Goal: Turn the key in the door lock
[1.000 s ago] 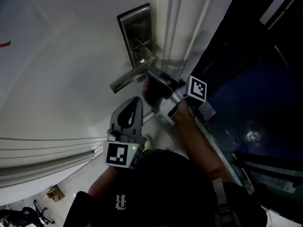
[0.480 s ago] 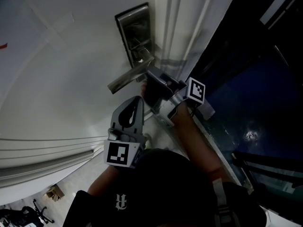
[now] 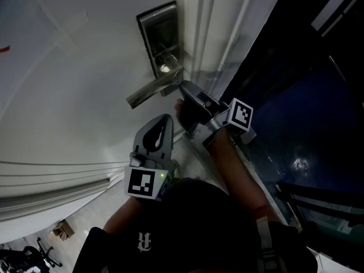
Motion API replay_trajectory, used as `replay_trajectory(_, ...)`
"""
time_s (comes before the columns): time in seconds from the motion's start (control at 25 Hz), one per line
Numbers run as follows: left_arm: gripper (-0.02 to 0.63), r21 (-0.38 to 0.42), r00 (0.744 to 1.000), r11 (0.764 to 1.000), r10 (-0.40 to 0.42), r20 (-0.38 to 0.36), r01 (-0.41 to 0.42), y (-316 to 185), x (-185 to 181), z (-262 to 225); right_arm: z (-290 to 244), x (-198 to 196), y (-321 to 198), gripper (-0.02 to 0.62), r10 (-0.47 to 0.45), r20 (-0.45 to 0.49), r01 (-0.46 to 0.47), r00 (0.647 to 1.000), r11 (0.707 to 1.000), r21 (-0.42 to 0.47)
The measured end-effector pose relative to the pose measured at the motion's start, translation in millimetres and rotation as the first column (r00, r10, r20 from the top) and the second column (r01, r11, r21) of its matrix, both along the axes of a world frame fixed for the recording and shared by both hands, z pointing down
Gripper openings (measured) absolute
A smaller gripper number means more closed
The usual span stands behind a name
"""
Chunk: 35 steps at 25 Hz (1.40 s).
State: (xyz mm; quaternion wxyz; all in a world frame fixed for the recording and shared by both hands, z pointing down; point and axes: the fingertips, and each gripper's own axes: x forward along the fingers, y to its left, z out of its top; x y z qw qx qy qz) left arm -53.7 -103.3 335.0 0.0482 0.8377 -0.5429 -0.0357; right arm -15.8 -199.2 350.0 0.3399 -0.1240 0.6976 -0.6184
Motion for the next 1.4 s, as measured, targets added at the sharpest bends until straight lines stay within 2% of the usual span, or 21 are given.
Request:
replay_trajectory(0.16, 0.006, 0.019, 1.0, 1.0, 0.009, 0.0, -0.009, 1.8, 4.7, -4.6, -2.2, 5.3, 6.3, 0.037, 0.038, -0.148, -0.021, 0.988, 0.993, 0.112)
replay_trajectory(0.24, 0.006, 0.02, 1.0, 1.0, 0.006, 0.004, -0.007, 4.1, 5.1, -5.0, -10.2, 7.7, 8.0, 0.037, 0.091, -0.271, -0.025, 0.958, 0.971, 0.24)
replay_trajectory(0.28, 0.006, 0.014, 1.0, 1.0, 0.003, 0.003, -0.003, 5.5, 5.2, -4.1, -15.5, 8.5, 9.0, 0.037, 0.131, -0.339, -0.019, 0.932, 0.949, 0.316)
replay_trajectory(0.32, 0.006, 0.011, 1.0, 1.0, 0.001, 0.001, -0.001, 6.5, 5.7, -4.1, -20.0, 9.5, 10.0, 0.037, 0.181, -0.41, -0.006, 0.894, 0.919, 0.393)
replay_trajectory(0.36, 0.006, 0.011, 1.0, 1.0, 0.0, 0.0, 0.0, 7.3, 6.2, -4.7, -22.9, 11.1, 11.0, 0.037, 0.242, -0.484, 0.015, 0.841, 0.883, 0.469)
replay_trajectory(0.4, 0.006, 0.011, 1.0, 1.0, -0.001, 0.002, 0.001, 8.0, 6.6, -4.8, -25.2, 12.4, 12.3, 0.037, 0.312, -0.552, 0.048, 0.773, 0.839, 0.543)
replay_trajectory(0.48, 0.006, 0.011, 1.0, 1.0, -0.003, 0.008, 0.003, 9.2, 6.4, -4.2, -31.1, 11.7, 16.7, 0.037, 0.46, -0.636, 0.15, 0.62, 0.726, 0.671)
replay_trajectory(0.56, 0.006, 0.012, 1.0, 1.0, -0.006, 0.01, 0.006, 10.1, 5.9, -4.3, -35.2, 7.1, 22.7, 0.038, 0.588, -0.649, 0.27, 0.482, 0.605, 0.749)
replay_trajectory(0.68, 0.006, 0.017, 1.0, 1.0, -0.008, 0.011, 0.008, 11.0, 5.7, -5.6, -35.2, -0.8, 29.4, 0.048, 0.732, -0.602, 0.433, 0.32, 0.452, 0.78)
replay_trajectory(0.76, 0.006, 0.021, 1.0, 1.0, -0.009, 0.011, 0.008, 11.0, 5.4, -7.0, -33.4, -5.4, 30.9, 0.063, 0.811, -0.544, 0.534, 0.217, 0.367, 0.761)
replay_trajectory(0.84, 0.006, 0.023, 1.0, 1.0, -0.009, 0.013, 0.009, 10.9, 4.6, -7.9, -29.1, -8.8, 30.6, 0.072, 0.877, -0.465, 0.632, 0.118, 0.295, 0.717)
replay_trajectory(0.92, 0.006, 0.022, 1.0, 1.0, -0.01, 0.012, 0.01, 10.6, 3.4, -8.4, -25.5, -13.9, 28.8, 0.078, 0.934, -0.355, 0.717, 0.041, 0.22, 0.661)
replay_trajectory(1.0, 0.006, 0.019, 1.0, 1.0, -0.012, 0.01, 0.012, 9.9, 2.0, -8.3, -20.7, -20.3, 26.3, 0.086, 0.97, -0.242, 0.79, -0.011, 0.156, 0.593)
replay_trajectory(1.08, 0.006, 0.017, 1.0, 1.0, -0.013, 0.01, 0.012, 9.1, 0.5, -7.9, -14.8, -27.4, 24.3, 0.087, 0.987, -0.154, 0.84, -0.037, 0.114, 0.53)
replay_trajectory(1.2, 0.006, 0.014, 1.0, 1.0, -0.013, 0.008, 0.012, 7.3, -2.1, -6.7, -9.5, -34.8, 20.9, 0.089, 0.997, -0.05, 0.876, -0.063, 0.079, 0.476)
replay_trajectory(1.28, 0.006, 0.012, 1.0, 1.0, -0.014, 0.006, 0.014, 6.2, -4.3, -5.6, -9.8, -36.4, 16.9, 0.089, 0.996, -0.006, 0.878, -0.086, 0.079, 0.472)
replay_trajectory(1.4, 0.006, 0.005, 1.0, 1.0, -0.016, 0.0, 0.016, 4.7, -7.5, -4.0, -8.8, -36.2, 7.3, 0.088, 0.991, 0.023, 0.878, -0.131, 0.105, 0.467)
